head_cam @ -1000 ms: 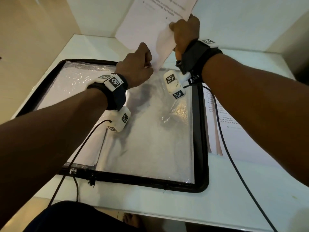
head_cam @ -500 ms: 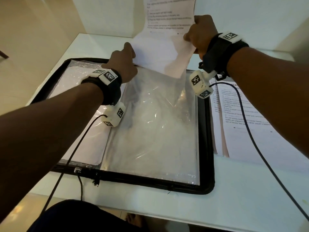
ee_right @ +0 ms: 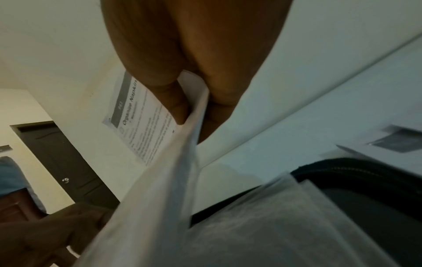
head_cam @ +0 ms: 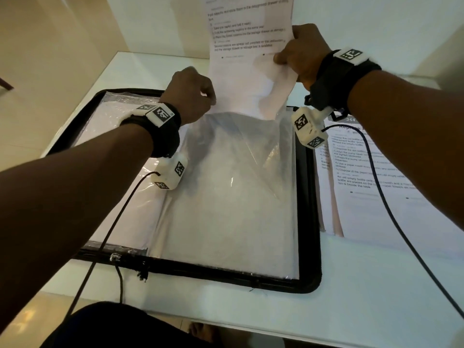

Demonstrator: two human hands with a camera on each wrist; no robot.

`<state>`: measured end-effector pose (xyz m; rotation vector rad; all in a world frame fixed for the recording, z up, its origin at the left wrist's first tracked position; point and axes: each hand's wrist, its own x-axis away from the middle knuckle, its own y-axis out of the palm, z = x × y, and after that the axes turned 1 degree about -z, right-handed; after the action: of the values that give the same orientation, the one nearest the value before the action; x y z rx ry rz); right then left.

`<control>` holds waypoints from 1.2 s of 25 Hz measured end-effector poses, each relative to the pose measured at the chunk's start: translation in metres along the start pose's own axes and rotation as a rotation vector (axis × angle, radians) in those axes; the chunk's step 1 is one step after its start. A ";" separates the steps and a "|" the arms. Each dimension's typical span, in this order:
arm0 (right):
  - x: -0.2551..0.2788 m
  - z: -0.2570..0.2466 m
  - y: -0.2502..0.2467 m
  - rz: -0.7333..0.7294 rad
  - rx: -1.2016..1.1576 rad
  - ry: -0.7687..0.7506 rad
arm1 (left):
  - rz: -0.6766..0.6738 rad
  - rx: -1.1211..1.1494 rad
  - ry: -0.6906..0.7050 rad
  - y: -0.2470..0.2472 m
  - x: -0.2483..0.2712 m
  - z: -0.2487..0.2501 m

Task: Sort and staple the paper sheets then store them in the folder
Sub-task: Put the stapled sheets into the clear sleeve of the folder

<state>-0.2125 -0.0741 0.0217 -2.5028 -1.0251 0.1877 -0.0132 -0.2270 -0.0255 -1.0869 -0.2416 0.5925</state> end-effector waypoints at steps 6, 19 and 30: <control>-0.001 0.001 0.001 -0.094 -0.026 0.165 | -0.153 -0.048 0.118 0.015 -0.007 0.035; 0.004 0.017 0.005 -0.387 -0.009 0.252 | -0.190 -0.200 -0.034 0.003 -0.011 0.014; 0.001 0.010 -0.008 -0.222 0.093 0.219 | -0.168 0.108 0.155 0.024 -0.015 0.058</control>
<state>-0.2197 -0.0652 0.0162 -2.2474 -1.1615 -0.1012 -0.0606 -0.1833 -0.0187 -0.9913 -0.1622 0.3657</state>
